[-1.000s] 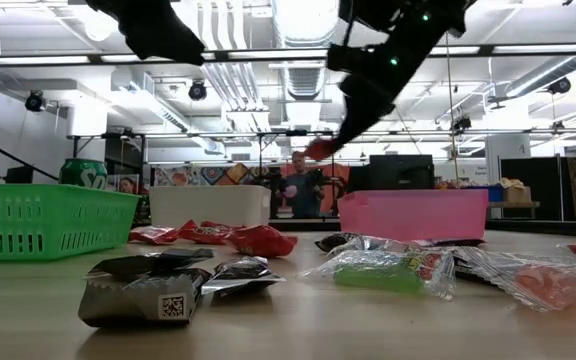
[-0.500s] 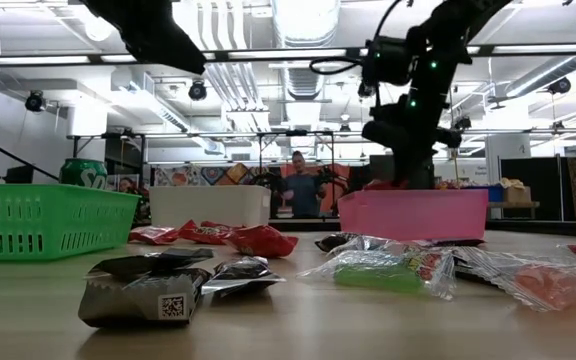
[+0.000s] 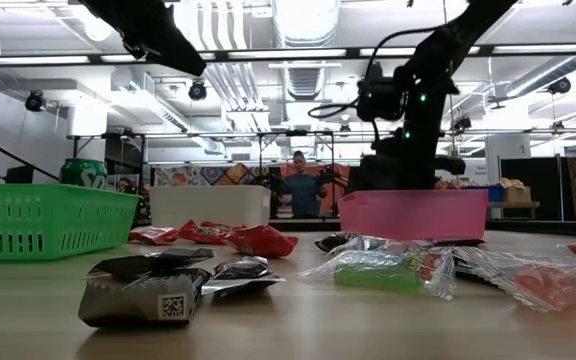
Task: Organize candy in baskets
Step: Put the red chocolate into the pink bin, then put the brown chocolate into the green basket
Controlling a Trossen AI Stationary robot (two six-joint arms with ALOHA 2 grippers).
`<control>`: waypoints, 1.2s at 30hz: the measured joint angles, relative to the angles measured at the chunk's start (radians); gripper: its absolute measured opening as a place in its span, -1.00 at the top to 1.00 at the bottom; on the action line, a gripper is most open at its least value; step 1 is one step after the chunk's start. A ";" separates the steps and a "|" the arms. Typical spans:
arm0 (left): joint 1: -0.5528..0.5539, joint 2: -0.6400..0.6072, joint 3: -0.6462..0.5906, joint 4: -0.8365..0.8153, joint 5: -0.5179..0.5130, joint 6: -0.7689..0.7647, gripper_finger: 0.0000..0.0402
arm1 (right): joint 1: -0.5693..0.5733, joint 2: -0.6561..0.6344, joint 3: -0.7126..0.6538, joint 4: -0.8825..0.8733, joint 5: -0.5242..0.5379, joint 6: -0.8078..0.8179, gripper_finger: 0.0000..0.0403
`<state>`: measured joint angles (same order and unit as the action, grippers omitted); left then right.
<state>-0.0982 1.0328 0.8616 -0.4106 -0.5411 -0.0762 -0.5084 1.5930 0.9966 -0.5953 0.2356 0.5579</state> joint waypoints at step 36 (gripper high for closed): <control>0.000 0.000 -0.034 0.008 0.000 -0.015 0.16 | -0.037 0.023 0.000 0.059 0.131 0.074 0.34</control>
<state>-0.0982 1.0328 0.8279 -0.4031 -0.5411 -0.0914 -0.5459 1.6160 0.9969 -0.5363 0.3668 0.6321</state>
